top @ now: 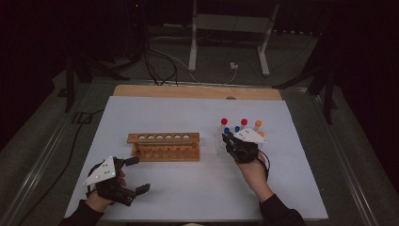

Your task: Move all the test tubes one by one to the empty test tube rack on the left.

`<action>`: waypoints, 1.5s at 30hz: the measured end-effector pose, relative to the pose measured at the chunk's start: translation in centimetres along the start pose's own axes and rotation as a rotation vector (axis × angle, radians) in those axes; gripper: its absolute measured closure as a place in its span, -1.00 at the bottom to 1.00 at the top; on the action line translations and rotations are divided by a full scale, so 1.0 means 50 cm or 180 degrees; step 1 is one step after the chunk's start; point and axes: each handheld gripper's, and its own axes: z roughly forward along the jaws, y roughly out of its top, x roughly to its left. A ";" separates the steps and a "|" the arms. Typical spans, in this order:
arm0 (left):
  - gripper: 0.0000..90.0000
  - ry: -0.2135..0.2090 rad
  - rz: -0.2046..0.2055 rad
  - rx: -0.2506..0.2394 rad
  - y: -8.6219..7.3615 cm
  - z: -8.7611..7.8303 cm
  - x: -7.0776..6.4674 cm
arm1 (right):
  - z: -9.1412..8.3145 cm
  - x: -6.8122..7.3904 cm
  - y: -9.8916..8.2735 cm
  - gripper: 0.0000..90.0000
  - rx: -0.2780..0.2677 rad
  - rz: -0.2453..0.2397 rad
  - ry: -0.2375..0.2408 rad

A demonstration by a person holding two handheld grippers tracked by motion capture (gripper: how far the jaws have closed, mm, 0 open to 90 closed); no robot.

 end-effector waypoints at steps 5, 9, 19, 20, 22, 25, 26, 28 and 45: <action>-0.99 0.0002 0.0008 0.0003 0.000 0.000 0.000 | -0.015 0.002 0.012 0.70 -0.0088 -0.0048 -0.0002; -0.99 0.0001 0.0008 -0.0001 0.000 0.000 0.000 | -0.026 0.003 0.019 0.70 -0.0145 -0.0068 -0.0002; -0.99 0.0015 0.0036 0.0021 0.003 0.002 -0.004 | -0.053 0.020 0.038 0.70 -0.0255 -0.0174 0.0093; -0.99 0.0015 0.0025 0.0042 0.003 0.002 -0.004 | -0.054 0.024 0.038 0.70 -0.0257 -0.0177 0.0114; -0.99 0.0022 -0.0006 0.0063 0.005 0.005 -0.005 | -0.055 0.032 0.037 0.70 -0.0241 -0.0208 0.0175; -0.99 -0.0002 -0.0042 0.0061 0.009 0.006 -0.005 | -0.052 0.043 0.033 0.70 -0.0203 -0.0217 0.0279; -0.99 0.0003 -0.0061 0.0060 0.010 0.007 -0.006 | -0.051 0.047 0.031 0.70 -0.0178 -0.0214 0.0312; -0.99 -0.0007 -0.0035 0.0065 0.013 0.010 -0.009 | -0.049 0.052 0.027 0.70 -0.0152 -0.0210 0.0387; -0.99 -0.0260 -0.0073 0.0057 0.094 0.054 -0.014 | -0.049 0.100 0.001 0.70 0.0016 -0.0330 0.0814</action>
